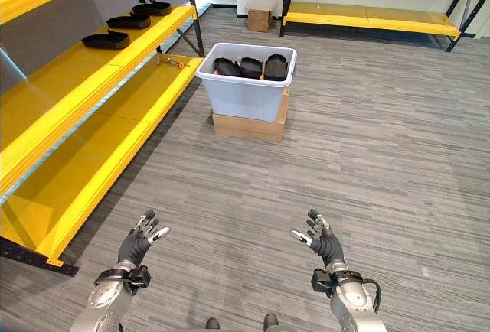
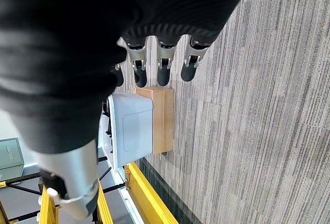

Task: Move parts from the plastic box to the shelf.

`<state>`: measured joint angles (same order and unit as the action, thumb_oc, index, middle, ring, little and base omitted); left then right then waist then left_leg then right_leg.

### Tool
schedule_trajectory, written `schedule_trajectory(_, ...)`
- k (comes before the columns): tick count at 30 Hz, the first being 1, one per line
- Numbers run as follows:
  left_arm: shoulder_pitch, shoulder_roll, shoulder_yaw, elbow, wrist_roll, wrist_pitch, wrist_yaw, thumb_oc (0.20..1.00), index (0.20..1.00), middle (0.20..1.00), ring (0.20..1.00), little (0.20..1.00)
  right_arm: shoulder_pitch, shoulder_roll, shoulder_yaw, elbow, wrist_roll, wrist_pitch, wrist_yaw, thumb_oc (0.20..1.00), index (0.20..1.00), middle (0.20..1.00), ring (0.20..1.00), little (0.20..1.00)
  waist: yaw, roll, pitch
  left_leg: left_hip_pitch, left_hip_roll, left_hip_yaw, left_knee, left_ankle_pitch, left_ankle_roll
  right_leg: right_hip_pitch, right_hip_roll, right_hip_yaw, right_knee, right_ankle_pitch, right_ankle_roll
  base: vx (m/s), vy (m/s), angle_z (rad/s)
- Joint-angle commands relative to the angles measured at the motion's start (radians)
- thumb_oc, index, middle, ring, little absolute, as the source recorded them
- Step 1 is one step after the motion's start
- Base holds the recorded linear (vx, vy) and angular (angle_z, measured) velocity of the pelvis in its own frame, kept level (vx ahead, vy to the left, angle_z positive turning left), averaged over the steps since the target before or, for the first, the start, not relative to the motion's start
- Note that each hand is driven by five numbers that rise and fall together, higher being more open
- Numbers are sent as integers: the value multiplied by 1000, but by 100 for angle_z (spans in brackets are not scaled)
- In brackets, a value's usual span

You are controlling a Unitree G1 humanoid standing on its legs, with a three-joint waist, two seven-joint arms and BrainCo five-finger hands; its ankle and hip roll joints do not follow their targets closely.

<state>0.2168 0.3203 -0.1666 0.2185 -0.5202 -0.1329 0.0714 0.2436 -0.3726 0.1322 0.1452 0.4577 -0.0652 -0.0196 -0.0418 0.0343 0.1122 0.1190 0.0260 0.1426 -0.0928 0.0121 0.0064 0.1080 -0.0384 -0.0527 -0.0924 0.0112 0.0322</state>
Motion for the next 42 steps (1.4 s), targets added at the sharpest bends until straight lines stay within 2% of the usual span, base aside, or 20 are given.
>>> schedule_trajectory(1, -40, 51, 27, -19, 9, -29, -15, 1000, 1000, 1000, 1000, 1000, -11, 10, 17, -23, 3, -31, 9, 1000, 1000, 1000, 1000, 1000, 7, -46, -8, -4, 51, -23, 6, -37, -68, -3, -138, -19, 9, 21, 113, 0, 0, 0)
schedule_trajectory(6, -42, 56, 32, -23, 11, -31, -14, 1000, 1000, 1000, 1000, 1000, -17, 8, 18, -18, 11, -31, 13, 1000, 1000, 1000, 1000, 1000, 12, -49, 0, -1, 53, -26, 14, -37, -61, -10, -139, -10, 37, 9, 112, 0, 0, 0)
schedule_trajectory(11, -63, 62, 32, -22, 8, -36, -9, 1000, 1000, 1000, 1000, 1000, -39, 2, 15, -13, 14, -34, 10, 1000, 1000, 1000, 1000, 1000, 16, -55, 18, -67, 42, -38, 108, -70, -46, -52, -156, -6, 105, -4, 112, -40, 50, 2)
schedule_trajectory(16, -73, 75, 37, -34, 14, -34, -4, 1000, 1000, 1000, 1000, 1000, -58, 3, 2, -11, 26, -35, 3, 1000, 1000, 1000, 1000, 1000, 13, -48, 38, -98, -4, -60, 165, -113, 4, -139, -192, 23, 268, 8, 133, -33, 165, 2)
schedule_trajectory(18, -62, 78, 42, -36, 25, -29, -9, 1000, 1000, 1000, 1000, 1000, -54, 6, -6, -13, 28, -34, 9, 1000, 1000, 1000, 1000, 1000, 4, -44, 53, -89, -39, -73, 172, -126, 38, -219, -213, 65, 410, 108, 129, -24, 265, 9)
schedule_trajectory(19, -59, 77, 42, -34, 33, -21, -9, 1000, 1000, 1000, 1000, 1000, -42, 16, -12, -17, 31, -33, 6, 1000, 1000, 1000, 1000, 1000, -5, -35, 67, -72, -58, -83, 166, -127, 59, -284, -213, 100, 536, 200, 118, -6, 296, 18)
schedule_trajectory(21, -57, 79, 46, -40, 37, -23, -7, 1000, 1000, 1000, 1000, 1000, -33, 23, -11, -25, 31, -37, 5, 1000, 1000, 1000, 1000, 1000, -13, -21, 89, -48, -70, -90, 159, -129, 79, -349, -209, 116, 647, 277, 114, -17, 268, 14)
schedule_trajectory(23, -58, 82, 50, -43, 34, -24, -5, 1000, 1000, 1000, 1000, 1000, -38, 25, -7, -21, 32, -39, 3, 1000, 1000, 1000, 1000, 1000, -11, -12, 104, -38, -73, -87, 153, -130, 89, -388, -206, 108, 707, 280, 113, -17, 153, 14)
schedule_trajectory(24, -59, 80, 54, -43, 32, -24, 0, 1000, 1000, 1000, 1000, 1000, -40, 26, -2, -21, 33, -42, 2, 1000, 1000, 1000, 1000, 1000, -6, 0, 111, -28, -73, -77, 146, -134, 94, -425, -226, 58, 739, 248, 115, 109, 138, -6)
schedule_trajectory(25, -59, 69, 53, -36, 26, -22, -1, 1000, 1000, 1000, 1000, 1000, -43, 25, -2, -19, 42, -40, 5, 1000, 1000, 1000, 1000, 1000, -20, 8, 110, 1, -80, -74, 129, -146, 95, -457, -211, -2, 705, 187, 117, 183, 143, -18)
schedule_trajectory(26, -61, 64, 50, -36, 27, -22, -4, 1000, 1000, 1000, 1000, 1000, -44, 23, -2, -18, 50, -40, 8, 1000, 1000, 1000, 1000, 1000, -33, 10, 110, 22, -84, -82, 116, -151, 94, -478, -171, -17, 659, 155, 116, 171, 59, -26)
schedule_trajectory(27, -61, 64, 50, -36, 27, -22, -4, 1000, 1000, 1000, 1000, 1000, -45, 23, -2, -18, 50, -40, 8, 1000, 1000, 1000, 1000, 1000, -33, 12, 109, 20, -82, -83, 116, -150, 94, -477, -170, -19, 654, 159, 115, 259, -38, -16)
schedule_trajectory(28, -61, 60, 51, -35, 32, -22, -11, 1000, 1000, 1000, 1000, 1000, -46, 17, -9, -22, 61, -43, 10, 1000, 1000, 1000, 1000, 1000, -48, -1, 108, 64, -99, -98, 92, -167, 86, -471, -128, -49, 479, 137, 115, 248, -68, -3)
schedule_trajectory(30, -59, 58, 50, -37, 32, -18, -15, 1000, 1000, 1000, 1000, 1000, -45, 15, -10, -25, 65, -42, 8, 1000, 1000, 1000, 1000, 1000, -53, -4, 106, 76, -101, -105, 79, -168, 79, -460, -121, -58, 423, 146, 117, 250, -75, 7)
schedule_trajectory(31, -64, 51, 50, -31, 41, -20, -12, 1000, 1000, 1000, 1000, 1000, -51, 12, -13, -18, 61, -45, 4, 1000, 1000, 1000, 1000, 1000, -63, -11, 97, 106, -104, -120, 60, -177, 66, -478, -85, -57, 292, 157, 119, 196, -56, 16)
schedule_trajectory(34, -71, 43, 48, -24, 36, -22, -11, 1000, 1000, 1000, 1000, 1000, -54, 11, -14, -23, 49, -42, 1, 1000, 1000, 1000, 1000, 1000, -73, -12, 92, 152, -94, -136, 41, -192, 46, -483, -54, -48, 217, 177, 125, 302, -116, 18)
schedule_trajectory(35, -65, 24, 43, -10, 16, -24, -20, 1000, 1000, 1000, 1000, 1000, -40, 13, -13, -30, 49, -39, 10, 1000, 1000, 1000, 1000, 1000, -71, -15, 68, 170, -81, -141, 35, -206, 31, -430, -45, -46, 172, 172, 109, 257, -132, 25)
schedule_trajectory(37, -64, 19, 40, -6, 15, -26, -19, 1000, 1000, 1000, 1000, 1000, -41, 8, -12, -28, 48, -39, 10, 1000, 1000, 1000, 1000, 1000, -72, -11, 61, 169, -72, -141, 40, -207, 28, -423, -36, -49, 175, 174, 104, 250, -156, 35)
schedule_trajectory(38, -66, 17, 34, -4, 1, -29, -21, 1000, 1000, 1000, 1000, 1000, -44, -3, -14, -33, 53, -40, 17, 1000, 1000, 1000, 1000, 1000, -82, 6, 44, 162, -36, -145, 53, -196, 9, -433, -12, -56, 205, 155, 85, 242, -165, 42)
schedule_trajectory(42, -64, 17, 35, -14, 0, -33, -28, 1000, 1000, 1000, 1000, 1000, -41, -18, -24, -42, 58, -45, 28, 1000, 1000, 1000, 1000, 1000, -88, 33, 35, 154, 5, -148, 78, -159, -21, -443, -2, -91, 248, 109, 62, 249, -163, 33)
